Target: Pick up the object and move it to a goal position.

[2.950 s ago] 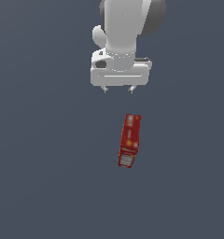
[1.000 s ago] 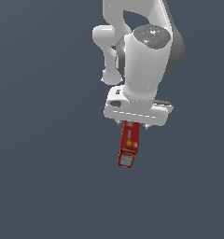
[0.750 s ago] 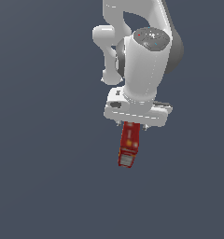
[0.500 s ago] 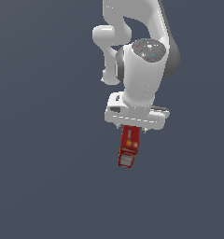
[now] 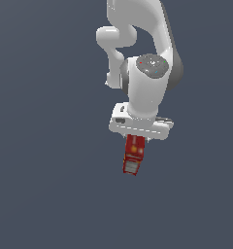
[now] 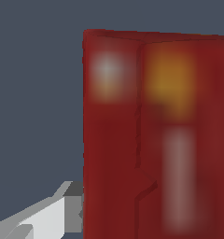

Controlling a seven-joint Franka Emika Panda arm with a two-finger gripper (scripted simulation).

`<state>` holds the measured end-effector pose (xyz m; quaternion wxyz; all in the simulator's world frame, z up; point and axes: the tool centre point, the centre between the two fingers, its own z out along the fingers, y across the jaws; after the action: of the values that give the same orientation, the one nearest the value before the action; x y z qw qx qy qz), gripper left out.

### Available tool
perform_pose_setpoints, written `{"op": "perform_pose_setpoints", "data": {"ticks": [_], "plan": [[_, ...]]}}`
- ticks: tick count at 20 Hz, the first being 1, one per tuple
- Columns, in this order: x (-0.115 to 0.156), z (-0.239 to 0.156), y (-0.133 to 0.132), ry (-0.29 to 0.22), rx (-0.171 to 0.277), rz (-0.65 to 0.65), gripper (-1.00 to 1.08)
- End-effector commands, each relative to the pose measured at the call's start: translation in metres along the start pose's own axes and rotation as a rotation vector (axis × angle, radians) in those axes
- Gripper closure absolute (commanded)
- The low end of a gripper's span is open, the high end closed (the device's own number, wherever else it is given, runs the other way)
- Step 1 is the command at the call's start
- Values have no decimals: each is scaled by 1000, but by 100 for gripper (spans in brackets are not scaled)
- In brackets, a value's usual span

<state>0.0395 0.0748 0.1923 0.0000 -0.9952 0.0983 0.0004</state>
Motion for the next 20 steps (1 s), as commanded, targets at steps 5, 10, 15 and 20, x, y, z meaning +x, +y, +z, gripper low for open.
{"op": "perform_pose_setpoints", "data": {"ticks": [5, 10, 15, 20], "plan": [[0, 0, 0, 1, 0, 0, 108], [0, 0, 0, 1, 0, 0, 108], [-3, -7, 1, 1, 0, 0, 108], [-12, -28, 2, 1, 0, 0, 108]]}}
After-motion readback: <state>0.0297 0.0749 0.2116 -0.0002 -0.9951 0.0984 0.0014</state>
